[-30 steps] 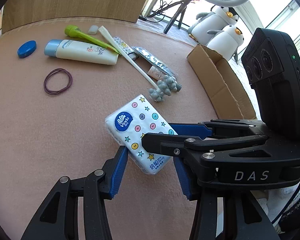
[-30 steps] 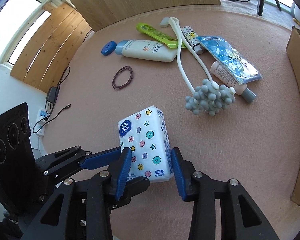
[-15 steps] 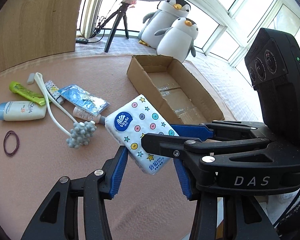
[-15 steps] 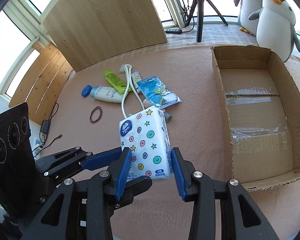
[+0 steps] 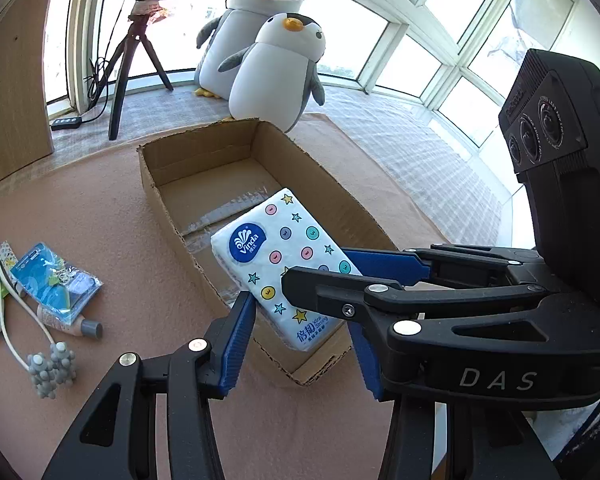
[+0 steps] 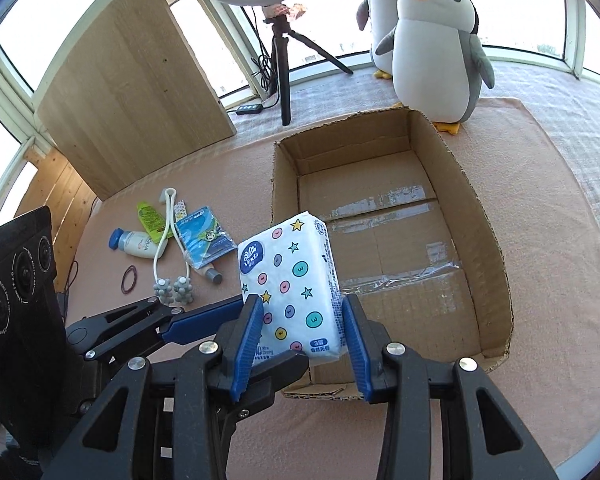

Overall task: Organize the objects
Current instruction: 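Carry the tissue pack into the cardboard box and open both grippers, then withdraw both grippers and move the left gripper to the white massager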

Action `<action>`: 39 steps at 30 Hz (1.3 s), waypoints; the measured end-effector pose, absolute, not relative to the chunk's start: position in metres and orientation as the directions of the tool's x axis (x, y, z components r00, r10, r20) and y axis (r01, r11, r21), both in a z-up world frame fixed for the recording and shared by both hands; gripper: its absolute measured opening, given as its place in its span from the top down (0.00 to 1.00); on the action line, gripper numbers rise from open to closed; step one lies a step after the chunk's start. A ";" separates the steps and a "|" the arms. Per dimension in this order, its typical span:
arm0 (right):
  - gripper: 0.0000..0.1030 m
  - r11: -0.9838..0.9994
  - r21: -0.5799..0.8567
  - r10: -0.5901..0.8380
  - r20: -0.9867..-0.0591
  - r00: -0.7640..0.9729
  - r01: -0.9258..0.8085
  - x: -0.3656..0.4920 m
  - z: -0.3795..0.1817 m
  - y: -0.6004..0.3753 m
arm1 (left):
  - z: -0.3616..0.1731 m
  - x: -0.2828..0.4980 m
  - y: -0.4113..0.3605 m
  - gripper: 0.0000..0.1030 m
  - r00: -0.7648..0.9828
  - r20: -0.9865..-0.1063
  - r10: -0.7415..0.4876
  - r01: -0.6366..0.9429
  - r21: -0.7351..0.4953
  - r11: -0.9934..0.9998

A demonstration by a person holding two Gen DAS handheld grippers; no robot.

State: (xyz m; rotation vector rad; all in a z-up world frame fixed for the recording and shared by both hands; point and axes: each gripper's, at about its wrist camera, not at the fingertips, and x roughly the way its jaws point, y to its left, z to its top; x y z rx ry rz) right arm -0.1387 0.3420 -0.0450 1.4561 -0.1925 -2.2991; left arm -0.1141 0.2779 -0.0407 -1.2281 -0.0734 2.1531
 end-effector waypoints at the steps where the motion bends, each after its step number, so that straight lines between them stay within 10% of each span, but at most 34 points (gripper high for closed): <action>1: 0.64 -0.909 0.327 -0.407 -0.834 -0.372 0.260 -0.140 -0.046 0.347 | -0.042 -0.116 0.284 0.51 -0.347 -0.753 0.559 -0.511 -0.348 -0.786; 11: 0.64 -0.916 0.315 -0.391 -0.838 -0.380 0.248 -0.146 -0.051 0.360 | -0.047 -0.124 0.301 0.49 -0.342 -0.767 0.543 -0.528 -0.321 -0.786; 15: 0.44 -0.936 0.266 -0.340 -0.853 -0.396 0.230 -0.145 -0.052 0.361 | -0.047 -0.123 0.295 0.23 -0.362 -0.778 0.514 -0.514 -0.294 -0.806; 39: 0.39 -0.928 0.284 -0.363 -0.830 -0.424 0.240 -0.109 -0.041 0.317 | -0.058 -0.125 0.117 0.23 -0.434 -0.820 0.374 -0.203 -0.316 -0.927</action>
